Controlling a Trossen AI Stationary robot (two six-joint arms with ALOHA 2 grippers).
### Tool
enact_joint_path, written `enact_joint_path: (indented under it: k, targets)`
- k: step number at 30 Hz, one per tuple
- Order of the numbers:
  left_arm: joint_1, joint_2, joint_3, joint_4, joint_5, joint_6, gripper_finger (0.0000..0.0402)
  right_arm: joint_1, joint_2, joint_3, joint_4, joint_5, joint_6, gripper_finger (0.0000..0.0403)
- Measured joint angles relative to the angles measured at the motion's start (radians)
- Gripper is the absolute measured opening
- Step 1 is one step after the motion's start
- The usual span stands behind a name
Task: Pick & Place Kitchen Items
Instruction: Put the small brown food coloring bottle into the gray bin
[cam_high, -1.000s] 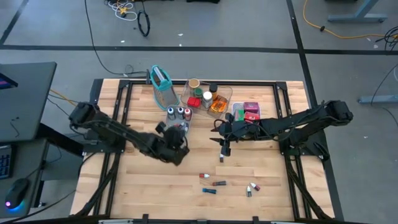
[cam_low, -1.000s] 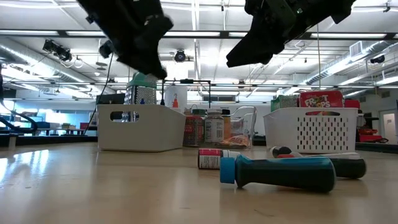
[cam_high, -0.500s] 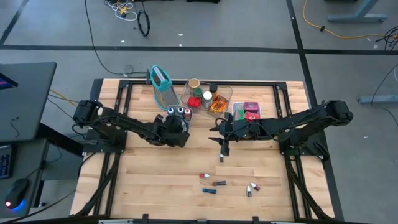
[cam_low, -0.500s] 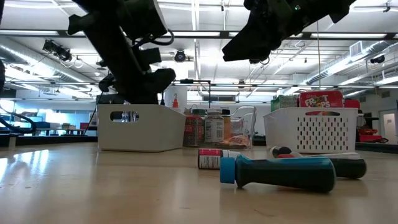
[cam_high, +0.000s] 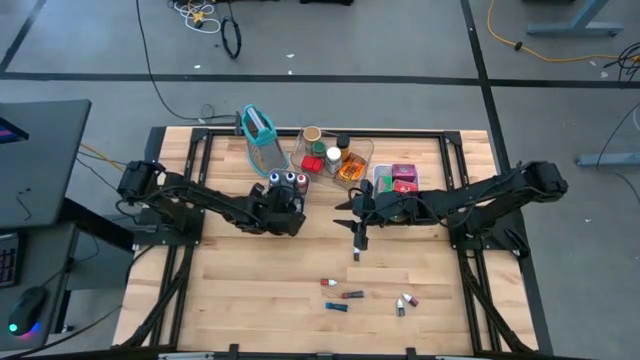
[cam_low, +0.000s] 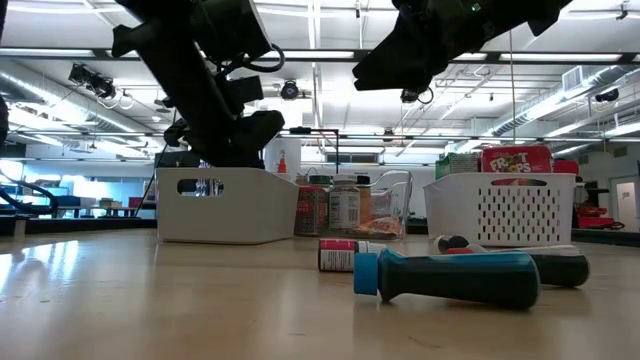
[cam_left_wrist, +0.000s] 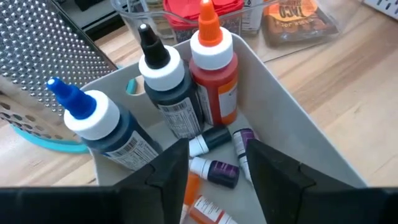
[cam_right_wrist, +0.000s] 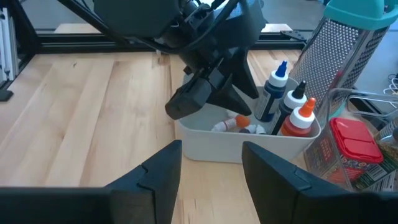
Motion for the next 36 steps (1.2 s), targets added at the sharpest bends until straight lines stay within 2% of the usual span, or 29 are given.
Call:
enact_joint_path:
  k: [21, 30, 36]
  targets:
    - [0.000, 0.000, 0.000, 0.000, 0.000, 0.026, 0.0164, 0.000, 0.000, 0.000, -0.001, 0.000, 0.001, 0.0178]
    - [-0.006, -0.006, 0.025, 0.059, -0.080, 0.175, 0.0164, 0.000, 0.000, 0.000, -0.001, 0.000, 0.001, 0.0178]
    - [-0.054, -0.025, 0.081, 0.065, -0.114, 0.262, 0.0164, 0.000, 0.000, 0.000, 0.000, 0.000, 0.001, 0.0178]
